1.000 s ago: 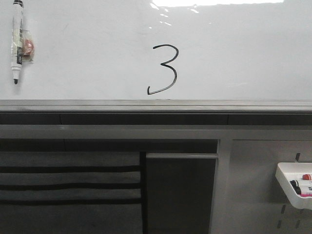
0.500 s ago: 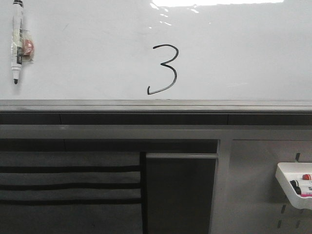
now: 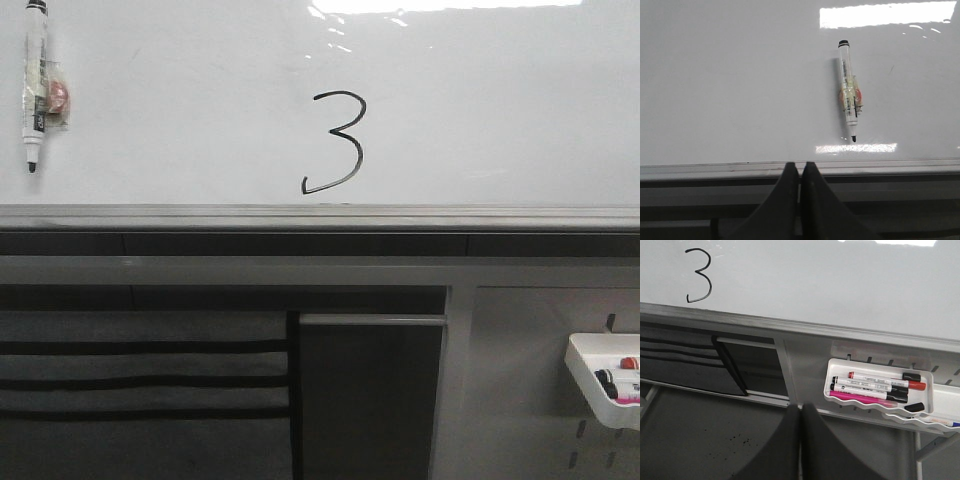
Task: Write number 3 on whiteboard
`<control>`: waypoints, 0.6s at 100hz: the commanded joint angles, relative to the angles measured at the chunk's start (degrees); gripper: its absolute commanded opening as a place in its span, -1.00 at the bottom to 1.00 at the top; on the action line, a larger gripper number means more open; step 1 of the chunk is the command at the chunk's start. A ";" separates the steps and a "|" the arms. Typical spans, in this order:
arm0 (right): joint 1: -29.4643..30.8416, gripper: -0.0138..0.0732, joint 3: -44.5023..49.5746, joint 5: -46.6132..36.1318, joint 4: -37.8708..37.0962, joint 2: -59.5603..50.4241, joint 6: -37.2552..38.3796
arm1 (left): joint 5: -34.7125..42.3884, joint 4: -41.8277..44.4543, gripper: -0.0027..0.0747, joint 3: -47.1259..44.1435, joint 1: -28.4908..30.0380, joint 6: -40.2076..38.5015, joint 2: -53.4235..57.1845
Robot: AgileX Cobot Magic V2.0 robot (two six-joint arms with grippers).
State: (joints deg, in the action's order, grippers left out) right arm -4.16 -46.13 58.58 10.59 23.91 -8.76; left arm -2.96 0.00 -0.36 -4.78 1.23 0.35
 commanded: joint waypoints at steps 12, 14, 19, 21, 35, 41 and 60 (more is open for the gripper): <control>0.38 -0.84 -1.15 -3.72 0.10 0.59 -0.03 | 4.89 0.00 -0.98 -0.12 0.24 -0.57 1.64; 0.38 -0.84 -1.15 -3.72 0.10 0.59 -0.03 | 4.89 0.00 -0.98 -0.12 0.24 -0.57 1.64; 0.38 -0.84 -1.15 -3.72 0.10 0.59 -0.03 | 4.89 0.00 -0.98 -0.12 0.24 -0.57 1.64; 0.38 -0.84 -1.15 -3.90 0.10 0.59 -0.13 | 4.89 0.00 -0.98 -0.12 0.24 -0.57 1.64; 0.93 -0.84 6.63 -17.91 1.87 -5.60 -0.13 | 4.89 0.00 -0.98 -0.12 0.24 -0.57 1.64; 1.31 -0.84 13.64 -27.13 2.51 -9.18 -0.13 | 4.89 0.00 -0.98 -0.12 0.24 -0.57 1.64; 1.32 -0.84 34.44 -50.03 2.94 -20.43 -0.13 | 4.89 0.00 -0.98 -0.12 0.24 -0.57 1.64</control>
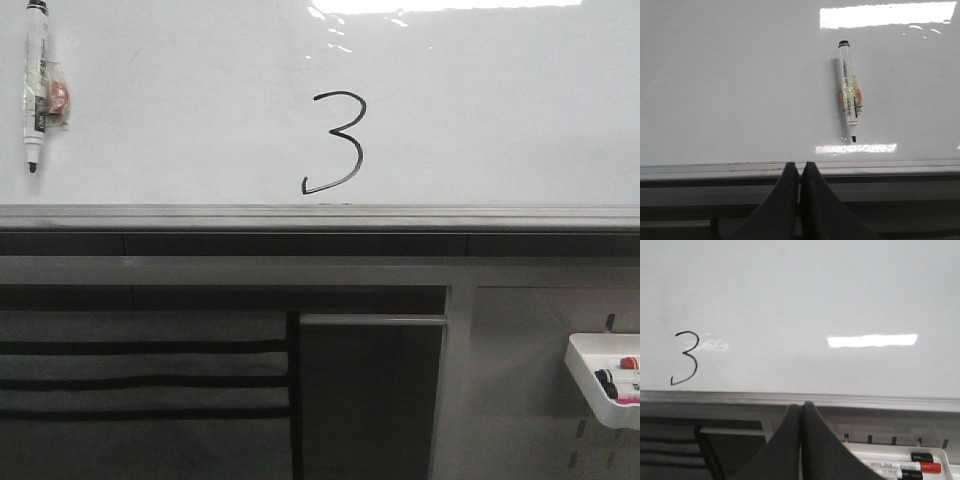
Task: Write number 3 on whiteboard
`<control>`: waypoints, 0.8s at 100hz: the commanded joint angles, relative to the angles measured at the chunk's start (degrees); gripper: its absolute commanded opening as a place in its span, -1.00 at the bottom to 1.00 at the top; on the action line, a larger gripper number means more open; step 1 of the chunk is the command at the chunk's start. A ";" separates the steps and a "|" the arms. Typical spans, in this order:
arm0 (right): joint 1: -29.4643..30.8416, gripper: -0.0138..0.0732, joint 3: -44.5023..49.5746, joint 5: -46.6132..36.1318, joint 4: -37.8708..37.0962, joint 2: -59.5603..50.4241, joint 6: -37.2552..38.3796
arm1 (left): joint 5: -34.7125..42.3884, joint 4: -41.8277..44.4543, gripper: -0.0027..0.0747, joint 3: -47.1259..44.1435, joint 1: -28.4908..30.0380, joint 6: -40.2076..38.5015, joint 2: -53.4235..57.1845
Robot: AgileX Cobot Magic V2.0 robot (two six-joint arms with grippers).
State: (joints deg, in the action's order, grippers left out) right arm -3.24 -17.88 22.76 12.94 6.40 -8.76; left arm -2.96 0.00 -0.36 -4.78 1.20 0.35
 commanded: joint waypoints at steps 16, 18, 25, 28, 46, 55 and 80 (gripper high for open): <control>0.41 -0.84 17.67 -23.96 1.27 -7.17 -0.13 | 4.89 0.00 -0.98 -0.12 0.24 -0.54 1.64; 0.41 -0.84 18.70 -24.94 1.27 -7.51 -0.13 | 4.89 0.00 -0.98 -0.12 0.24 -0.54 1.64; 0.41 -0.84 19.94 -25.12 1.27 -8.03 -0.13 | 4.89 0.00 -0.98 -0.12 0.24 -0.54 1.64; 0.41 -0.84 19.68 -24.66 1.27 -8.03 -0.13 | 4.89 0.00 -0.98 -0.12 0.24 -0.54 1.64; 0.41 -0.84 20.10 -26.05 1.90 -8.03 0.85 | 4.89 0.00 -0.98 -0.12 0.24 -0.54 1.64; 0.41 -0.84 20.10 -26.04 -4.46 -8.14 9.31 | 4.89 0.00 -0.98 -0.12 0.24 -0.54 1.64; 0.41 -0.84 20.10 -27.20 -13.56 -8.14 17.07 | 4.89 0.00 -0.98 -0.12 0.24 -0.54 1.64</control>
